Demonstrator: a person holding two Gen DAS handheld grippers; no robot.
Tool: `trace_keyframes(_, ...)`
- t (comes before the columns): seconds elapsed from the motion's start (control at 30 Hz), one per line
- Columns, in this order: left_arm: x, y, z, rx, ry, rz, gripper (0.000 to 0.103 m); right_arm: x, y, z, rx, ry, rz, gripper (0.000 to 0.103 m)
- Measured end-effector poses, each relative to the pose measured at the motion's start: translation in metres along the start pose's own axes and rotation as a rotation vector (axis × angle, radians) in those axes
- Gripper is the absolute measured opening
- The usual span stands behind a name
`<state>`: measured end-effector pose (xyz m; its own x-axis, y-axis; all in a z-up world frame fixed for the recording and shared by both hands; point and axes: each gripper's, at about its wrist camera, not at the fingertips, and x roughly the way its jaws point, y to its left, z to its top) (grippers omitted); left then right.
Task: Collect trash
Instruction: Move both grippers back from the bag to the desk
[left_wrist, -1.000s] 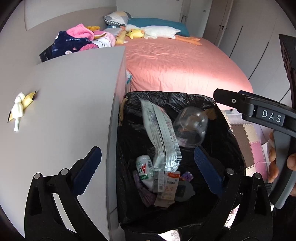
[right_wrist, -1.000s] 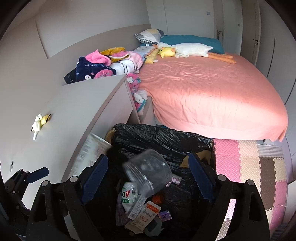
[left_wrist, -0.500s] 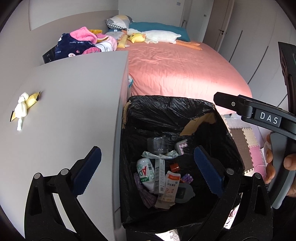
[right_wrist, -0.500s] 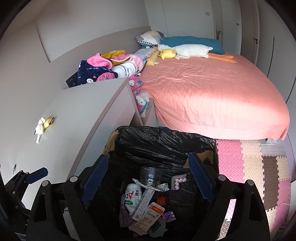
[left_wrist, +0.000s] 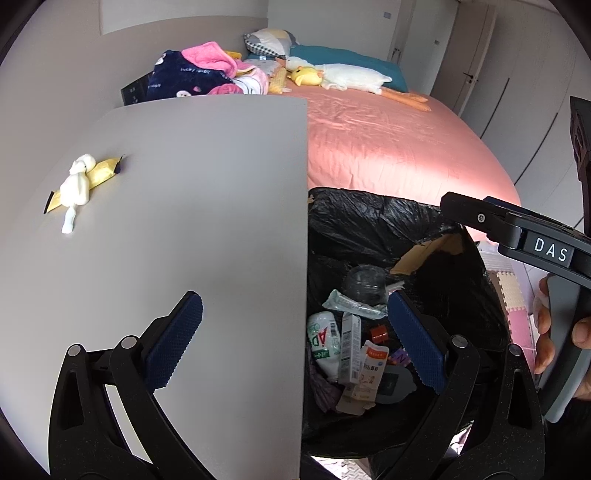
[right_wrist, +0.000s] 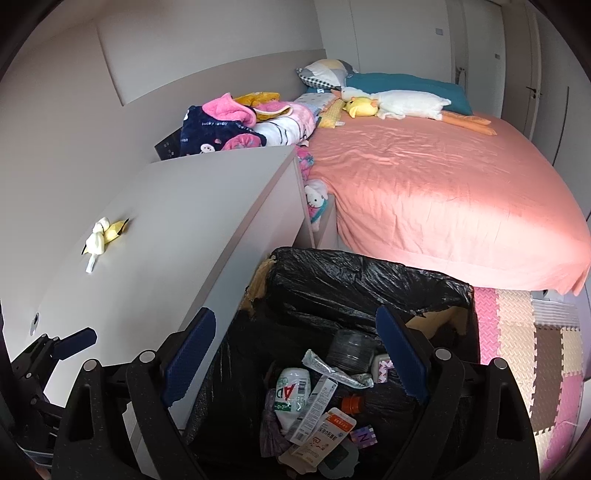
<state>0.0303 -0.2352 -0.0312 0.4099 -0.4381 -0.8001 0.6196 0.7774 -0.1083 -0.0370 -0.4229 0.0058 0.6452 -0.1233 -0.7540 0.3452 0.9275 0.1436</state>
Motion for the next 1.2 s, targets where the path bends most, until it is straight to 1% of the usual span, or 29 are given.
trace_keyframes(0.23,-0.002,0.028,0.001,-0.031,-0.006,0.034,0.096,0.013,0.026,0.004,-0.020,0.004,0.036,0.088)
trace_keyframes(0.43,-0.003,0.060,0.002,-0.089,-0.011,0.073,0.096,0.022,0.053,0.011,-0.053,-0.008,0.081,0.089)
trace_keyframes(0.77,0.001,0.109,0.004,-0.161,-0.014,0.118,0.096,0.049,0.096,0.024,-0.099,0.008,0.130,0.089)
trace_keyframes(1.2,0.007,0.163,0.022,-0.219,-0.038,0.168,0.096,0.080,0.141,0.050,-0.157,0.003,0.173,0.089)
